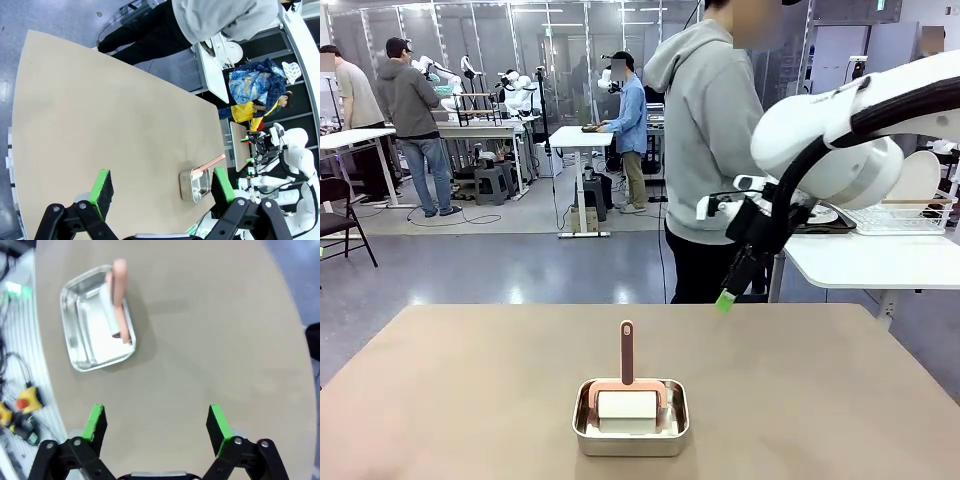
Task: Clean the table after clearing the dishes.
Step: When the right (or left) Handle tray is removed, use the right hand (or left hand) to clean the right (or left) side of the table with the Lint Roller.
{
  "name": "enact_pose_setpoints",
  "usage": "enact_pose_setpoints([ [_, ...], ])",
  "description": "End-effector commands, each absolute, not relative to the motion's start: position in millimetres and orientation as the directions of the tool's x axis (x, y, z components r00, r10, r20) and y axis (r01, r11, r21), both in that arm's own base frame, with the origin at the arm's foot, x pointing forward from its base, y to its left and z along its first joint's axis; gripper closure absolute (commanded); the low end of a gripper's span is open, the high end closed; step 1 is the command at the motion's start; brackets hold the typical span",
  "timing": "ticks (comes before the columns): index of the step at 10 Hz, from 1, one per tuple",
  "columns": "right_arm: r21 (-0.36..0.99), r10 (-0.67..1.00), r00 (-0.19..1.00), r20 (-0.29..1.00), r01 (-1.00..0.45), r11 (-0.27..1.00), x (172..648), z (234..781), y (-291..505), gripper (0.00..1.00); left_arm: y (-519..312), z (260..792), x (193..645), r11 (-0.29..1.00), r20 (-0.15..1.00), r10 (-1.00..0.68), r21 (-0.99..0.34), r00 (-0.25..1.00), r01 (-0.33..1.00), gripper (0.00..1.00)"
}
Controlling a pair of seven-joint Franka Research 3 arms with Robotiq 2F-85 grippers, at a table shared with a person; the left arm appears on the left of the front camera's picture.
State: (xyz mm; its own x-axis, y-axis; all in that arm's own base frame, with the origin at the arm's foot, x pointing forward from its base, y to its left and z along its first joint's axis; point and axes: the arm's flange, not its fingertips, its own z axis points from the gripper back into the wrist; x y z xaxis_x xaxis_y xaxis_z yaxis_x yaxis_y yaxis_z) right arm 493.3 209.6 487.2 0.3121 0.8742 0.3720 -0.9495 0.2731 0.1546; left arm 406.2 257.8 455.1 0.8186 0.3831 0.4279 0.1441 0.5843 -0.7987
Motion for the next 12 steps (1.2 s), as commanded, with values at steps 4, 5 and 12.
enact_pose_setpoints([
  [4,0.249,0.978,0.044,0.203,-0.969,-0.008,526.4,453.0,331.0,0.0,260.5,457.8,406.7,0.584,0.431,0.378,-0.798,0.819,0.15,0.0],
  [5,0.249,0.982,0.024,0.19,-0.968,-0.025,521.7,446.2,346.8,0.0,260.5,457.8,406.7,0.584,0.431,0.378,-0.798,0.819,0.15,0.0],
  [12,0.224,0.998,0.001,0.067,-0.974,-0.014,501.4,422.4,407.8,0.0,260.5,457.8,406.7,0.584,0.431,0.378,-0.798,0.819,0.15,0.0],
])
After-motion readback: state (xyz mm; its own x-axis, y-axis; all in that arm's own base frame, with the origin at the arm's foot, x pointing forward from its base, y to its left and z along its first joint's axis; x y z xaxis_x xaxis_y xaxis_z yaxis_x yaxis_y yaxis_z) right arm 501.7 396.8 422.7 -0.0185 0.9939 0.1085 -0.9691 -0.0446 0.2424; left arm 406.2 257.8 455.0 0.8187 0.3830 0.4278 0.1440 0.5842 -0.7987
